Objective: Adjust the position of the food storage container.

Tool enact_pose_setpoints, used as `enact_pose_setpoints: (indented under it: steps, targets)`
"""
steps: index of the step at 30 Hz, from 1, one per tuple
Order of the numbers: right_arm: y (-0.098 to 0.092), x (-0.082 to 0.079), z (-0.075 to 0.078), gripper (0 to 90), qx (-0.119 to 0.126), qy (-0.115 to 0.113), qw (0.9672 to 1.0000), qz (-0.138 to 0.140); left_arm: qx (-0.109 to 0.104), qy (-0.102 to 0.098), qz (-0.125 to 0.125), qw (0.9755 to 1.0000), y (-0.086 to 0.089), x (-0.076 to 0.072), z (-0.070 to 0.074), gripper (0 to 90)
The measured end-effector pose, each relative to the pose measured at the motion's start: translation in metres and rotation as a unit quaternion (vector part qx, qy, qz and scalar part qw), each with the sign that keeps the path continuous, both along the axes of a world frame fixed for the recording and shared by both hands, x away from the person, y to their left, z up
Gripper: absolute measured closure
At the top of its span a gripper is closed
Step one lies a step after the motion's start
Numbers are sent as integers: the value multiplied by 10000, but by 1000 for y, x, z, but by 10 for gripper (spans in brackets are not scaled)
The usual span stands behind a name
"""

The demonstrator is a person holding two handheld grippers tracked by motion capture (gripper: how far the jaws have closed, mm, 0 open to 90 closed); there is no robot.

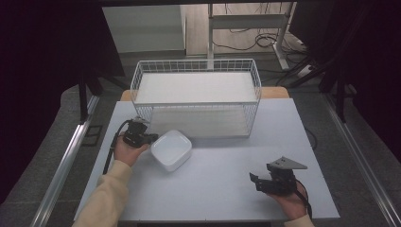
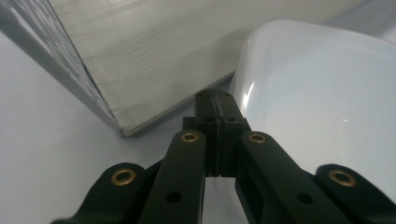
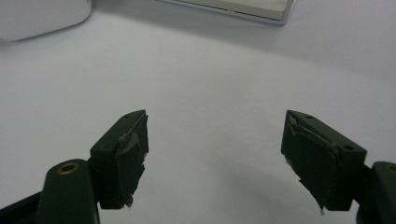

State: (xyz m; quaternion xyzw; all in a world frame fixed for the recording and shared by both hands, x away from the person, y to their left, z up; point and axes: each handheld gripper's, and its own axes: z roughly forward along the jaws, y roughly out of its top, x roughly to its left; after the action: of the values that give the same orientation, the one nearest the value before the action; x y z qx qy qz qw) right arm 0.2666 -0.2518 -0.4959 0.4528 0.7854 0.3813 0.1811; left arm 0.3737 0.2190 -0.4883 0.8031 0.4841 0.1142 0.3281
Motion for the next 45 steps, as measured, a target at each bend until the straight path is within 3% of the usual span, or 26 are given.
enact_pose_setpoints:
  steps: [12, 25, 36, 39, 45]
  targets:
    - [0, 0, 0, 229, -19, -14, 10000, -2, 42, 47, -439, 9990, -18, -9, 0, 897]
    - [0, -1, 1, 229, -20, -29, 10000, -4, 12, 159, -717, 9973, -37, -22, 1, 896]
    - [0, -1, 1, 229, -35, -33, 10000, -5, -132, 217, -880, 9958, -50, -32, 0, 896]
    - [0, -1, 1, 229, -35, -32, 10000, -11, -374, 315, -841, 9953, -50, -36, -2, 896]
    - [0, -1, 1, 229, -37, -19, 10000, -25, -361, 412, -918, 9943, -50, -42, -7, 897]
